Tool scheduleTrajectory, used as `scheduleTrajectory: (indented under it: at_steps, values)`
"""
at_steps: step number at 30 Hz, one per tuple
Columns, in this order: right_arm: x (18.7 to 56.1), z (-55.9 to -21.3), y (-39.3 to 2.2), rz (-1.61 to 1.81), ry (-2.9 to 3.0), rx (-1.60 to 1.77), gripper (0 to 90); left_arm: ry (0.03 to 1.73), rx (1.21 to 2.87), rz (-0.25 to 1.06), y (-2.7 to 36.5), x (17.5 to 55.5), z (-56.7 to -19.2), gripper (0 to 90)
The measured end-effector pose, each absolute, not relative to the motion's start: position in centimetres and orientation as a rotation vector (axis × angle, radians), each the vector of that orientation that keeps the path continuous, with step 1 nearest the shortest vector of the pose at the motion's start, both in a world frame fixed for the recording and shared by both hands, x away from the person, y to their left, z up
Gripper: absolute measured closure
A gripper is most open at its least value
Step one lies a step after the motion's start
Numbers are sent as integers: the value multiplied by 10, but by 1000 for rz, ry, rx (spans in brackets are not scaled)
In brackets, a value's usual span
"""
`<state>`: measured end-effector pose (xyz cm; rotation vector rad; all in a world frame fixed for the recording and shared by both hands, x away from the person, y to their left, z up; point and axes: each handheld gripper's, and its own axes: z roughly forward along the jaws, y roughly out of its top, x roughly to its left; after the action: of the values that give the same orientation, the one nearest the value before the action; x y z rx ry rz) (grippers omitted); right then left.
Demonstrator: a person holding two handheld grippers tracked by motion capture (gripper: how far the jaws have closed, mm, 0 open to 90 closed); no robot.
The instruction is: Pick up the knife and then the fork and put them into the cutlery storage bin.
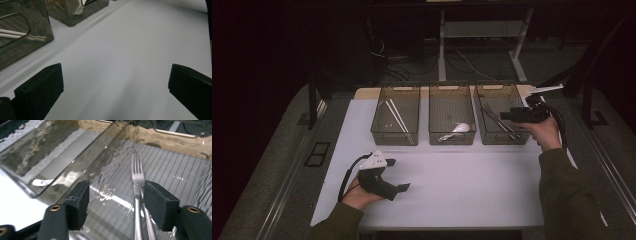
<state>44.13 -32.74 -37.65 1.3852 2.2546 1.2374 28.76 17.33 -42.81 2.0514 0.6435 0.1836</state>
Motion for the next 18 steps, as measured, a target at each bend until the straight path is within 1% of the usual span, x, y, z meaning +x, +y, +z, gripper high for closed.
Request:
scheduleTrajectory:
  at_steps: [5,8,11,13,18]
  values:
    - [418,-377,-324,1257,2270,1299,277,644,2051,180,173,288,-429,0]
    - [402,-378,-320,1299,2265,1255,274,644,2054,180,173,288,-429,0]
    - [387,-379,-313,1269,2256,1212,258,645,2055,180,173,287,-429,0]
    - [379,-379,-308,1270,2279,1184,228,646,2058,178,172,288,-430,0]
    - [359,-379,-302,1350,2275,1142,201,639,2060,178,172,287,-430,0]
